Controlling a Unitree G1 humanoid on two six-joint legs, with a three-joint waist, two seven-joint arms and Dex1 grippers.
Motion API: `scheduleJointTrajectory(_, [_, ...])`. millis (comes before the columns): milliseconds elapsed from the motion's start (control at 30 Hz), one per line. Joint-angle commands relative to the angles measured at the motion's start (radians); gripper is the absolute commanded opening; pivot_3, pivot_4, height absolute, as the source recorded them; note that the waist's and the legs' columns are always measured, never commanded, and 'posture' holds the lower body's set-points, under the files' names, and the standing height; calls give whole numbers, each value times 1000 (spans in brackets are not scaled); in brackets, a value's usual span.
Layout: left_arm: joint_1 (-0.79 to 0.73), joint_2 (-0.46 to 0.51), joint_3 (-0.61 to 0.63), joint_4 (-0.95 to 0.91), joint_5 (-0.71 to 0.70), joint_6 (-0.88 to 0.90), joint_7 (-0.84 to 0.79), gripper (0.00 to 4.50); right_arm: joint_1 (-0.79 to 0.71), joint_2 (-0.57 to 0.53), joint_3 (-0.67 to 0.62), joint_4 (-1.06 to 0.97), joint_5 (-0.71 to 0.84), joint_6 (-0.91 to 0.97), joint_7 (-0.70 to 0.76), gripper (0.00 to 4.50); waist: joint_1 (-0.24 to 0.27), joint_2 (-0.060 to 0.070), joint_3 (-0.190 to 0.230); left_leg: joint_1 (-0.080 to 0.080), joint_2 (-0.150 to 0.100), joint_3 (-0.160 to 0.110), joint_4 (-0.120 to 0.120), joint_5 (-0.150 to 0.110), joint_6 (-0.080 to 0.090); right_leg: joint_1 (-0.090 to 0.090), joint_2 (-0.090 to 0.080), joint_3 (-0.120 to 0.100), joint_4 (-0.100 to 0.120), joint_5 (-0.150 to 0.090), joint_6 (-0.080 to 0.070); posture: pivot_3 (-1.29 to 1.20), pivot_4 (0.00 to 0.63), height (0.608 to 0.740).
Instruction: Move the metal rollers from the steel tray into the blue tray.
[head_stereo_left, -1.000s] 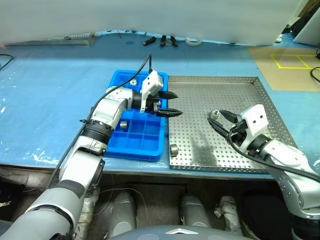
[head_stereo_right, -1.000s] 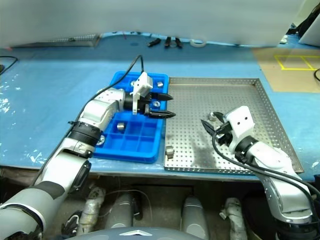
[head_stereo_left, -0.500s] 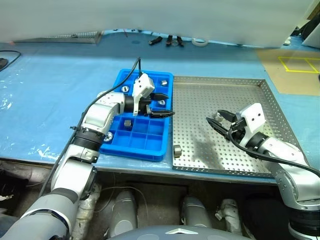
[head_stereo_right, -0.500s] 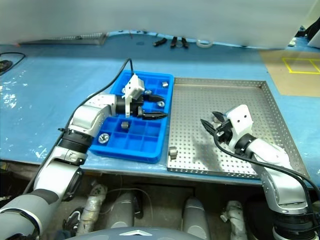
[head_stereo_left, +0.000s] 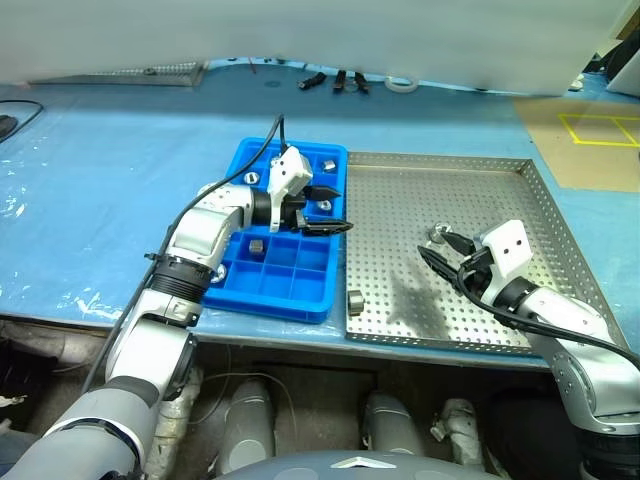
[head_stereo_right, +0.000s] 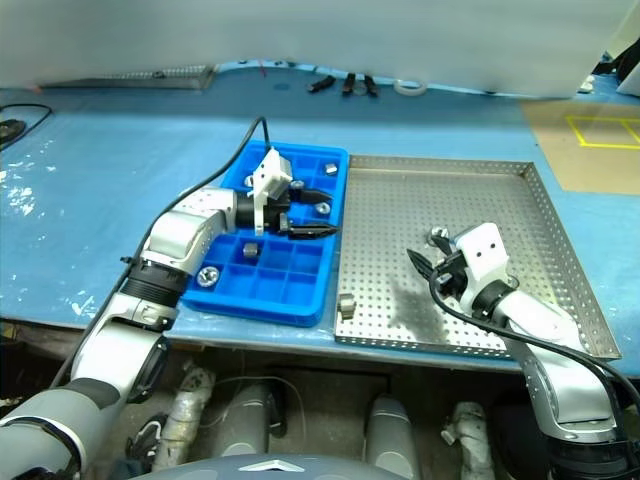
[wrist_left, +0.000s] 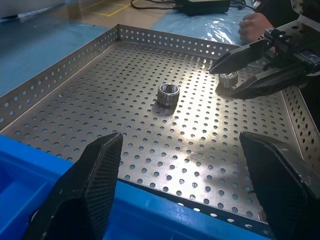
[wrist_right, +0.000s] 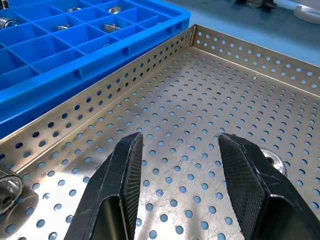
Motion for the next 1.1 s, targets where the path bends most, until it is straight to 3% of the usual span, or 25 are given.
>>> scheduleJointTrajectory(33, [-13, -4, 3, -16, -7, -17, -1, 3931, 6, -1, -40, -32, -2, -30, -5, 2468, 0, 0, 0, 0, 0, 0, 0, 0, 0, 0, 0, 0, 0, 0, 0, -318, 150, 740])
scheduleJointTrajectory(233, [-27, -27, 1, 7, 3, -31, 19, 3931, -8, -2, -54, 6, -9, -42, -10, 2468, 0, 0, 0, 0, 0, 0, 0, 0, 0, 0, 0, 0, -1, 0, 0, -315, 150, 740])
scheduleJointTrajectory(333, [-16, -18, -12, -28, -12, -6, -17, 3931, 30, -37, -14, -42, 40, -16, 80, 2468, 0, 0, 0, 0, 0, 0, 0, 0, 0, 0, 0, 0, -1, 0, 0, -315, 150, 740])
scheduleJointTrajectory(733, [55, 182, -31, -177, -66, 20, -257, 3931, -147, -191, 242, 90, -24, -91, 387, 2468, -11, 0, 0, 1, 0, 0, -2, 0, 0, 1, 0, 0, -3, 0, 0, -242, 150, 740])
scheduleJointTrajectory(1100, [170, 265, -20, -338, -105, 83, -234, 3931, -181, -186, 395, 188, -94, -205, 527, 2468, 9, 0, 0, 6, 1, 0, -1, 0, 0, 7, 0, -1, -3, 1, -2, -159, 150, 740])
